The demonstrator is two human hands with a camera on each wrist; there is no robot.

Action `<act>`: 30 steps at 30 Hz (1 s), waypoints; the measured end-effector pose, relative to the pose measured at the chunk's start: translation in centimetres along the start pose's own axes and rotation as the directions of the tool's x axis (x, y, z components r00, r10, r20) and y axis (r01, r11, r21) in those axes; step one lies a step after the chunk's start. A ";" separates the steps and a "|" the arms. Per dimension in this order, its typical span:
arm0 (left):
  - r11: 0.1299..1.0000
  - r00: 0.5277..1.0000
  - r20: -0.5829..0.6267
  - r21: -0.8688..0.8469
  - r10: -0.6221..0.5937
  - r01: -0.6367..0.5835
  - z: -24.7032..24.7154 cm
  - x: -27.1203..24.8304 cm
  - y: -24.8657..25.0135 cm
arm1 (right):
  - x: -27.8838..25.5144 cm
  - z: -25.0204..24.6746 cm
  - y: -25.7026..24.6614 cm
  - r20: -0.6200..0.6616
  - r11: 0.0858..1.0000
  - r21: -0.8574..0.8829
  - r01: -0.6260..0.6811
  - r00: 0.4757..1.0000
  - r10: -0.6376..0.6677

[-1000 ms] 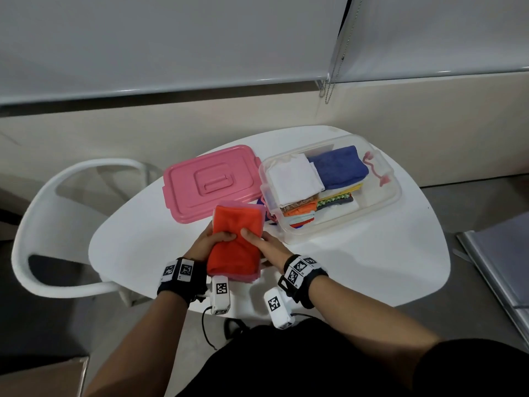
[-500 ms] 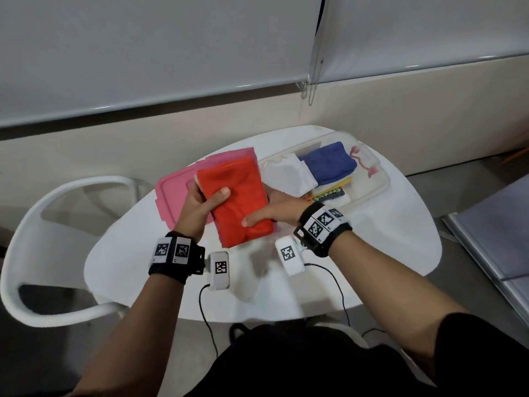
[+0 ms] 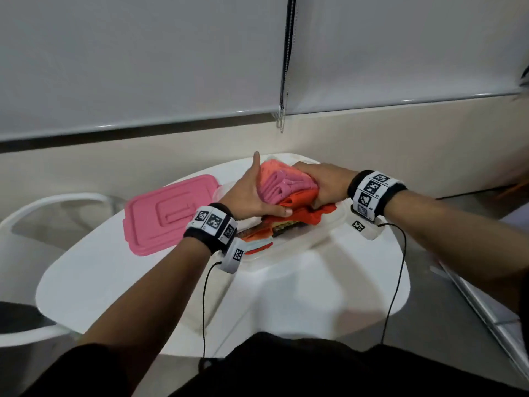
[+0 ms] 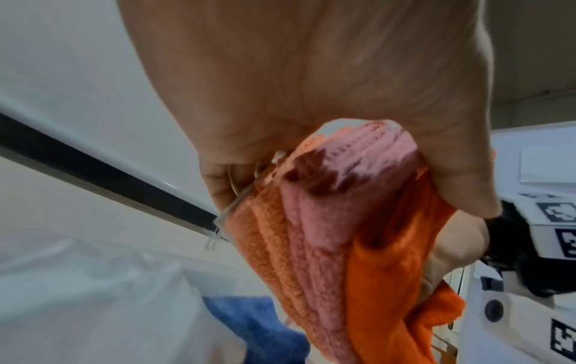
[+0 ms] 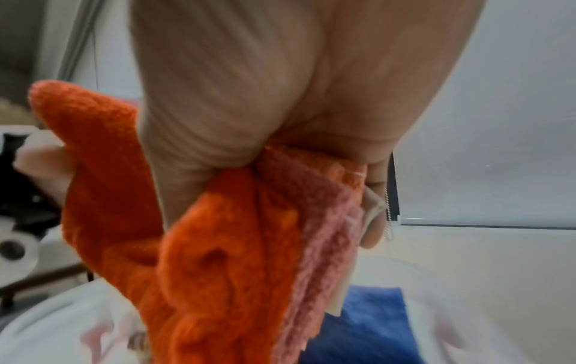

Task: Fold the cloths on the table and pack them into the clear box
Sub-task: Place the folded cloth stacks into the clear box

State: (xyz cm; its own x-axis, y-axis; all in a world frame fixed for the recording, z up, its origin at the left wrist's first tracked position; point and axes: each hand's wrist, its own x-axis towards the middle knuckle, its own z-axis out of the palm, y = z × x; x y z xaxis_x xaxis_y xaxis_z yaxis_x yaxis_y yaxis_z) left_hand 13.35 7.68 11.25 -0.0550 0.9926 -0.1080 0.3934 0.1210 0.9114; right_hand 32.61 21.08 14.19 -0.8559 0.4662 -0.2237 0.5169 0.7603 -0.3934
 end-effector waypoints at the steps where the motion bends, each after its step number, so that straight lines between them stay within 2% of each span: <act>1: 1.000 1.000 0.001 0.015 0.008 -0.008 1.1 0.9 0.0 | -0.2 0.0 1.2 0.019 0.999 -0.045 0.003 1.000 -0.002; 4: 0.997 0.999 -0.032 0.077 0.026 -0.024 3.8 2.8 -1.0 | -0.4 0.4 4.2 0.092 0.991 -0.130 0.001 0.996 0.011; 8: 0.989 0.996 -0.073 0.134 -0.052 0.062 6.1 3.1 -2.2 | -0.1 1.0 6.4 0.190 0.976 -0.216 0.002 0.981 0.040; 13: 0.933 0.960 -0.055 0.223 -0.276 0.281 6.3 3.8 -2.8 | 1.6 0.9 6.8 0.328 0.969 -0.248 0.006 0.942 0.078; 17: 0.872 0.913 0.058 0.325 -0.404 0.365 6.1 4.8 -3.0 | 3.2 1.4 7.4 0.448 0.968 -0.250 0.003 0.887 0.113; 19: 0.859 0.901 0.114 0.369 -0.420 0.354 6.4 5.0 -2.9 | 3.7 2.1 7.5 0.487 0.962 -0.272 0.016 0.864 0.124; 21: 0.820 0.885 0.116 0.447 -0.450 0.358 6.8 5.1 -2.8 | 4.0 2.6 7.6 0.495 0.953 -0.300 0.034 0.860 0.125; 23: 0.775 0.896 0.085 0.541 -0.437 0.326 7.3 5.1 -3.0 | 4.0 3.0 7.9 0.473 0.949 -0.311 0.049 0.875 0.109; 26: 0.758 0.922 0.094 0.603 -0.376 0.248 8.3 5.2 -3.3 | 3.4 3.7 8.2 0.435 0.927 -0.360 0.101 0.898 0.071; 27: 0.748 0.913 0.123 0.620 -0.388 0.235 8.3 5.3 -3.3 | 3.1 4.1 8.2 0.422 0.915 -0.385 0.120 0.905 0.059; 30: 0.717 0.842 0.243 0.662 -0.482 0.219 6.4 6.5 -2.0 | 2.5 4.8 8.1 0.399 0.889 -0.431 0.154 0.916 0.035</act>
State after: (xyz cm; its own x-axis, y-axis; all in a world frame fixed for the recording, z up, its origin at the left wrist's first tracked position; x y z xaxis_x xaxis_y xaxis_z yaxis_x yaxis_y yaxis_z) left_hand 18.09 13.91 6.15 -0.0124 0.7793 -0.6265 0.8777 0.3087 0.3666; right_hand 34.55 26.24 6.14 -0.7718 0.2731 -0.5743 0.3335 0.9427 0.0002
